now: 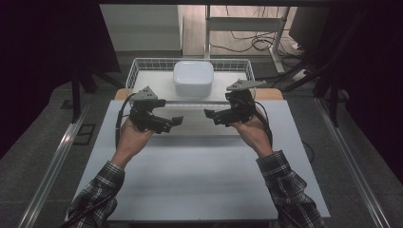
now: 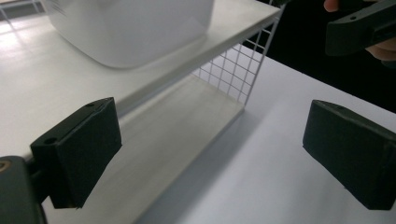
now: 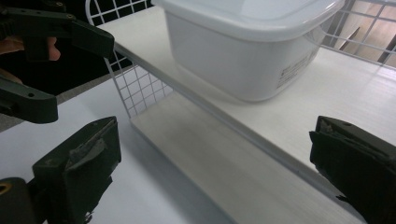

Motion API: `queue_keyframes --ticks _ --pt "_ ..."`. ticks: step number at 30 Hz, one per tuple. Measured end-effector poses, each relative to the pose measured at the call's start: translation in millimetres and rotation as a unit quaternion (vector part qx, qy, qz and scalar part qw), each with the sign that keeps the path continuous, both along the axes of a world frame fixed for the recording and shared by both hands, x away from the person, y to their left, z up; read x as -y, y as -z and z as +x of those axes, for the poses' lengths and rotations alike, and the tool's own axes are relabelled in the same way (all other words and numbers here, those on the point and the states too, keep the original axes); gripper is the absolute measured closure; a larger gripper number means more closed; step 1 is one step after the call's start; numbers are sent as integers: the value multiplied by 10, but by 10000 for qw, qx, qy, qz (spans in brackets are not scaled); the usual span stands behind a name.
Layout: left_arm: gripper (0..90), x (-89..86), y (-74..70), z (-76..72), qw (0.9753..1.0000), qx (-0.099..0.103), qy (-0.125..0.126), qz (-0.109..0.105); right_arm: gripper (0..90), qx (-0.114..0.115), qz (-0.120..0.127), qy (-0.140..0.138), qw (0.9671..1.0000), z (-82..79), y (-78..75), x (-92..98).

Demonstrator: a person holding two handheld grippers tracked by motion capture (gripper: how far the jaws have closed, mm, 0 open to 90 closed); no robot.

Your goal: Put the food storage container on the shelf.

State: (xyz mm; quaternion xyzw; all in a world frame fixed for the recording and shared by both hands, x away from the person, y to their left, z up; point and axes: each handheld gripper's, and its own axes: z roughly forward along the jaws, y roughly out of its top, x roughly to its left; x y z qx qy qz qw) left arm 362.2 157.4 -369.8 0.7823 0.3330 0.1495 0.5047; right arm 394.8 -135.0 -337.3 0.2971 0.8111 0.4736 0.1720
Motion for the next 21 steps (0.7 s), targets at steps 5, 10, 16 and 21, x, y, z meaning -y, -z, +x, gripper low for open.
queue_keyframes --ticks 5,10,16,21 --pt "42 10 52 -90 10000 35 -5 65 16 25 -33 -36 10000 -67 35 27" --pt "42 25 136 -165 10000 -19 32 50 17 19 -46 -73 10000 -135 118 67" --pt "41 45 276 -242 9999 -75 44 61 17 66 -99 -135 9998 -229 233 83" --pt "41 68 388 -313 9999 -100 61 99 16 118 -137 -170 9997 -306 346 106"
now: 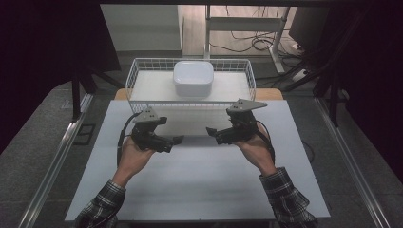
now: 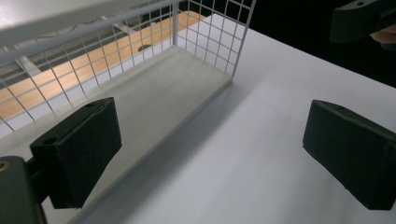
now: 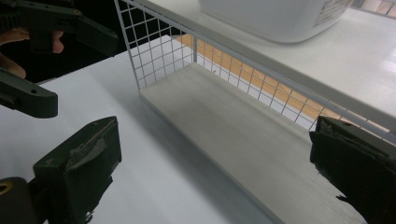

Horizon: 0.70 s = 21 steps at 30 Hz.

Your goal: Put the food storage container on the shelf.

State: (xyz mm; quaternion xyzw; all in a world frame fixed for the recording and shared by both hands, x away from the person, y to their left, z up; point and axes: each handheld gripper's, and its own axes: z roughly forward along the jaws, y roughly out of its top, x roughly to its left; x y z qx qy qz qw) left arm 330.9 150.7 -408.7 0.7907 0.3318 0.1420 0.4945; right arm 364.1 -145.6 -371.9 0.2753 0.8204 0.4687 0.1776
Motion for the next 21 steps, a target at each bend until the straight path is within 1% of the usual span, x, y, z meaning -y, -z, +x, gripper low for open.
queue_keyframes --ticks 2,4,5,6,7,8,11,12,19,21 --pt "42 7 35 -25 10000 9 -8 10 16 -6 3 6 10000 -10 14 2" --pt "42 17 80 -54 10000 10 -26 3 16 -3 6 -31 10000 -49 73 12" --pt "42 30 126 -82 10000 12 -34 7 16 -4 -2 -47 10000 -60 95 14" --pt "42 30 126 -82 10000 12 -34 7 16 -4 -2 -47 10000 -60 95 14" --pt "43 38 148 -97 10000 38 -52 35 16 -6 -23 -54 10000 -84 138 18" --pt "43 46 169 -112 10000 49 -58 52 16 -6 -23 -54 10000 -84 138 18" --pt "43 68 225 -151 9999 52 -52 73 15 -5 -50 -94 9999 -127 216 28" --pt "43 74 241 -165 9999 60 -52 83 15 -5 -50 -94 9999 -127 216 28" --pt "47 80 378 -242 10000 48 -48 56 15 -26 106 -112 9999 -193 349 89" --pt "47 71 415 -266 10000 44 -65 61 11 -45 5 -147 9999 -210 395 92"
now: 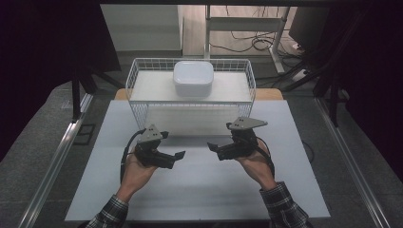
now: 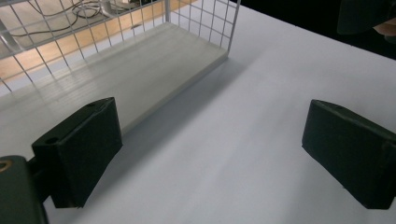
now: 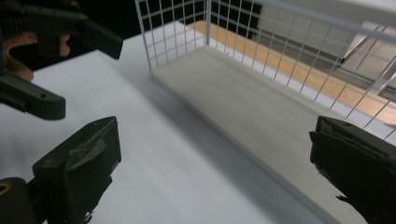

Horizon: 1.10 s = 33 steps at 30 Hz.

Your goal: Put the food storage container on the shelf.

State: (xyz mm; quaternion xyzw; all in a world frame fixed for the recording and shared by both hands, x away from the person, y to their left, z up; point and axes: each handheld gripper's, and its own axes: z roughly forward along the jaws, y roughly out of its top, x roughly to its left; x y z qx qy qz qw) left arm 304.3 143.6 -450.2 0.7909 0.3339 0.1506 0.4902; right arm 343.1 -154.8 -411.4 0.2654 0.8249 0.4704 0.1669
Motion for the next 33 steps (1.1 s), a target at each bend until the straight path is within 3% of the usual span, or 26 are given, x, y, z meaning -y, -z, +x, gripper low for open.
queue_keyframes --ticks 11,19,25,33 --pt "44 -89 123 -132 10000 -53 -38 -64 0 -115 -88 15 9999 -93 139 68" --pt "35 -110 260 -240 9998 -141 -36 134 0 -153 -101 77 9998 -204 220 179" --pt "35 -165 319 -326 9998 -198 -87 50 0 -184 -114 119 9997 -266 268 249" --pt "34 -237 390 -427 9995 -244 -157 107 0 -205 -183 177 9995 -362 329 338"
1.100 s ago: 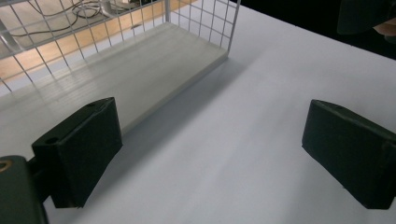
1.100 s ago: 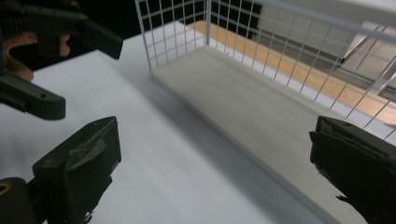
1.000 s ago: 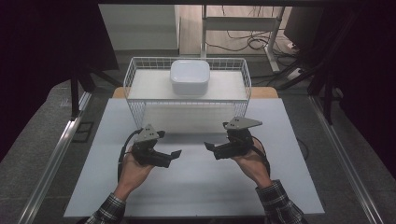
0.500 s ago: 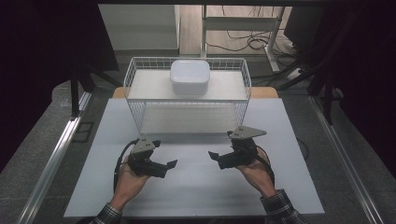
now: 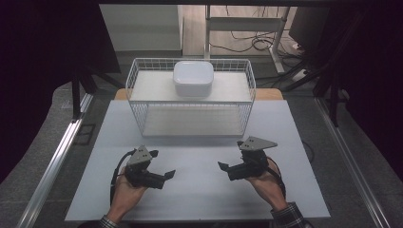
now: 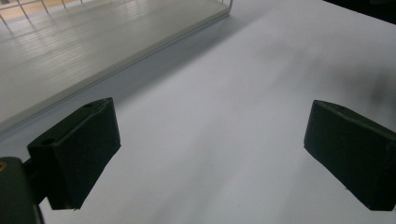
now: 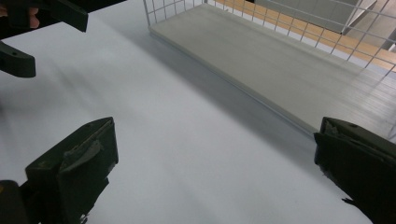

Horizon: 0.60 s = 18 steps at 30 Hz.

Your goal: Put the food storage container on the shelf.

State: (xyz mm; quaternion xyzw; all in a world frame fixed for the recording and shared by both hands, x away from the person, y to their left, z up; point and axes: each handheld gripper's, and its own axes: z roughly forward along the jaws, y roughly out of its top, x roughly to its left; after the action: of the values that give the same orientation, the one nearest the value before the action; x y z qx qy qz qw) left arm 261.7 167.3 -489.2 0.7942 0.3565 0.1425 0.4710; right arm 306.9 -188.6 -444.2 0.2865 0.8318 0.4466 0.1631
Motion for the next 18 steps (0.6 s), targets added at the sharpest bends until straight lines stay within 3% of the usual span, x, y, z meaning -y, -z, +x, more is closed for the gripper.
queue_keyframes --ticks 8,18 --pt "34 -86 86 -80 9999 -61 -108 -22 0 4 -49 58 10000 -80 69 88" --pt "31 -145 232 -157 9995 -253 -107 121 0 -73 -169 209 9996 -152 248 247"
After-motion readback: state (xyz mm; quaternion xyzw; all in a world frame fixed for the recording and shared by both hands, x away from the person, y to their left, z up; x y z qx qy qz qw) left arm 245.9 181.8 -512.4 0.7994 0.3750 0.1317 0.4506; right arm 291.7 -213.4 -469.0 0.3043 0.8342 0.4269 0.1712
